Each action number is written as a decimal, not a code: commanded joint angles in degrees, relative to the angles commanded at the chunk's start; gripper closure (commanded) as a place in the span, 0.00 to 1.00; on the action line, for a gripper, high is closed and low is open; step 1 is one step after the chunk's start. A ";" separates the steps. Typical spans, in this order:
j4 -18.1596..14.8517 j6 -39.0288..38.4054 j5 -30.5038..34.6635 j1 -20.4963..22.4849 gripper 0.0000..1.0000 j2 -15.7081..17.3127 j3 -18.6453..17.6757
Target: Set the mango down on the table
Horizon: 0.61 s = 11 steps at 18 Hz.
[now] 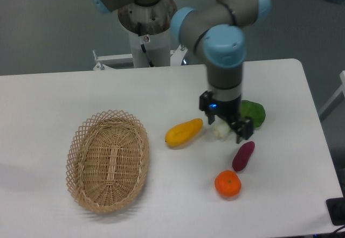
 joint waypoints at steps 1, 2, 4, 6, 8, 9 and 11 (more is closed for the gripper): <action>-1.67 2.80 -0.45 0.88 0.00 0.00 1.24; -2.82 5.78 -0.45 1.93 0.00 0.00 1.86; -3.45 8.88 -0.63 3.61 0.00 0.09 1.95; -3.54 11.25 -0.98 4.93 0.00 0.09 1.95; -3.71 12.92 -1.50 6.07 0.00 0.09 1.95; -3.88 13.45 -1.59 6.42 0.00 0.09 1.87; -3.89 14.68 -1.68 7.04 0.00 0.09 1.78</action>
